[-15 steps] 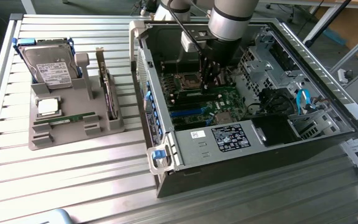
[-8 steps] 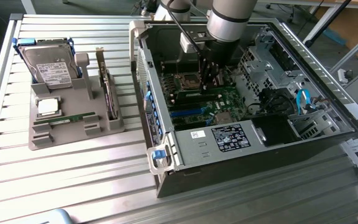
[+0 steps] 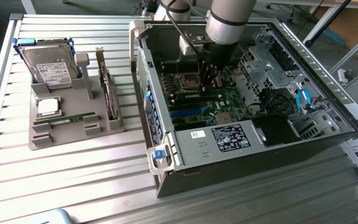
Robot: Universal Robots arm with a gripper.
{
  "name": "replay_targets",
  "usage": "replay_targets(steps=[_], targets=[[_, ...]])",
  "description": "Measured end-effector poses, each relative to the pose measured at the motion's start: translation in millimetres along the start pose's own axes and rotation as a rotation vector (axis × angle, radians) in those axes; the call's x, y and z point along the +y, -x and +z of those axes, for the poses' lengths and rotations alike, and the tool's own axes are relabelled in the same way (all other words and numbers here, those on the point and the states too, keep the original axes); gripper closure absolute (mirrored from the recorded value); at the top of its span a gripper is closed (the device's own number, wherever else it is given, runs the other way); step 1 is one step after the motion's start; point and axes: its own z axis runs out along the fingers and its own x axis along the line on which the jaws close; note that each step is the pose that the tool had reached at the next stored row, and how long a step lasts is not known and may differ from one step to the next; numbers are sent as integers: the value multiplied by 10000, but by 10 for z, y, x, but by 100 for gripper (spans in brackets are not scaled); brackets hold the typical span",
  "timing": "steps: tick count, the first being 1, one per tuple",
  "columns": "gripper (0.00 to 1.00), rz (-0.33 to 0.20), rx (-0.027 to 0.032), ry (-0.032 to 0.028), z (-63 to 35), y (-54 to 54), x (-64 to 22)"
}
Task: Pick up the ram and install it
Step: 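Insert the ram into the slot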
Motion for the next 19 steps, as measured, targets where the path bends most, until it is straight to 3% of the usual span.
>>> replay_targets(steps=[13,19], targets=[[87,18,12,1,64,42,-11],[87,17,74,3,79,42,-10]])
